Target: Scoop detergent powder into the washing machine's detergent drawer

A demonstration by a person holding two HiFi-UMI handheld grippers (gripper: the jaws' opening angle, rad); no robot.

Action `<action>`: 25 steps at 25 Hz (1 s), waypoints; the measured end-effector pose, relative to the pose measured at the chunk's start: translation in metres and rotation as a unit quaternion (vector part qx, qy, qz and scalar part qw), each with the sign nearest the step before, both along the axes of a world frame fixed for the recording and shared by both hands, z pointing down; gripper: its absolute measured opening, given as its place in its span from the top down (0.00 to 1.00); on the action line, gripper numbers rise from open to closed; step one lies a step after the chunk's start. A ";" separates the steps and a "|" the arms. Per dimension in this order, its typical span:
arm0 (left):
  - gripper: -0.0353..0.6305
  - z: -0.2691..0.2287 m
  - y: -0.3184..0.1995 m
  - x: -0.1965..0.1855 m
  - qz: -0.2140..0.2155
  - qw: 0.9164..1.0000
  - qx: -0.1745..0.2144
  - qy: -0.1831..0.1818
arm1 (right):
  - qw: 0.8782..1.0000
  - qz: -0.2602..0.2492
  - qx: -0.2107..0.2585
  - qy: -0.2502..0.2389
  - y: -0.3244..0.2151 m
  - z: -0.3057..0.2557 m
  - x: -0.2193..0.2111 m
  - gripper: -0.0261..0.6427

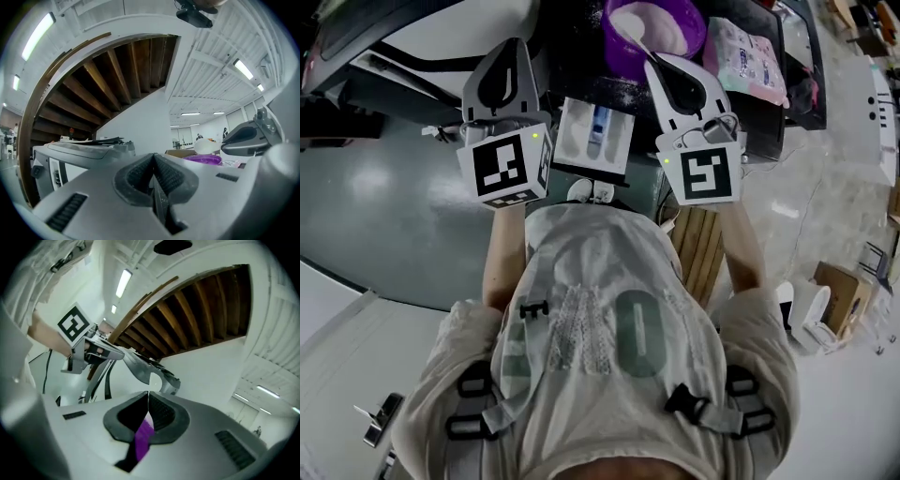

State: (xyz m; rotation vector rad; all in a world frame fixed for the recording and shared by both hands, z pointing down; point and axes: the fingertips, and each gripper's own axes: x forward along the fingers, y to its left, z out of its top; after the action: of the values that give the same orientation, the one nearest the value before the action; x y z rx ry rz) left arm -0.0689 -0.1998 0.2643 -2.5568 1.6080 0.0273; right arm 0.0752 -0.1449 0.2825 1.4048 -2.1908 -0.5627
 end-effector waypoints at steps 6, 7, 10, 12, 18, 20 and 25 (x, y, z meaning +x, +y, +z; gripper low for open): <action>0.92 -0.026 0.004 0.032 0.043 0.999 0.025 0.002 | 0.989 0.104 0.024 -0.104 0.014 -0.026 0.052 0.94; 0.92 -0.030 0.004 0.040 0.055 0.998 0.029 0.002 | 0.984 0.127 0.028 -0.122 0.018 -0.028 0.063 0.94; 0.92 -0.033 0.009 0.064 0.088 0.996 0.031 0.002 | 0.965 0.181 0.033 -0.186 0.030 -0.030 0.090 0.94; 0.92 -0.031 0.013 0.080 0.108 0.994 0.026 0.004 | 0.952 0.211 0.036 -0.218 0.037 -0.026 0.104 0.94; 0.92 -0.026 0.024 0.115 0.153 0.988 0.015 0.001 | 0.910 0.306 0.036 -0.277 0.060 -0.005 0.139 0.94; 0.92 -0.024 0.026 0.121 0.161 0.987 0.012 0.000 | 0.899 0.322 0.030 -0.296 0.065 0.001 0.150 0.94; 0.92 -0.021 0.026 0.130 0.171 0.985 0.008 -0.002 | 0.889 0.350 0.029 -0.294 0.074 0.005 0.167 0.94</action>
State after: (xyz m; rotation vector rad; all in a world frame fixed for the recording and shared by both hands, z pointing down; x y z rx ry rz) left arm 0.0609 -0.1733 0.2433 -2.7836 1.1439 0.0642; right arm 0.2425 -0.0711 0.2877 2.4688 -1.8317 0.0856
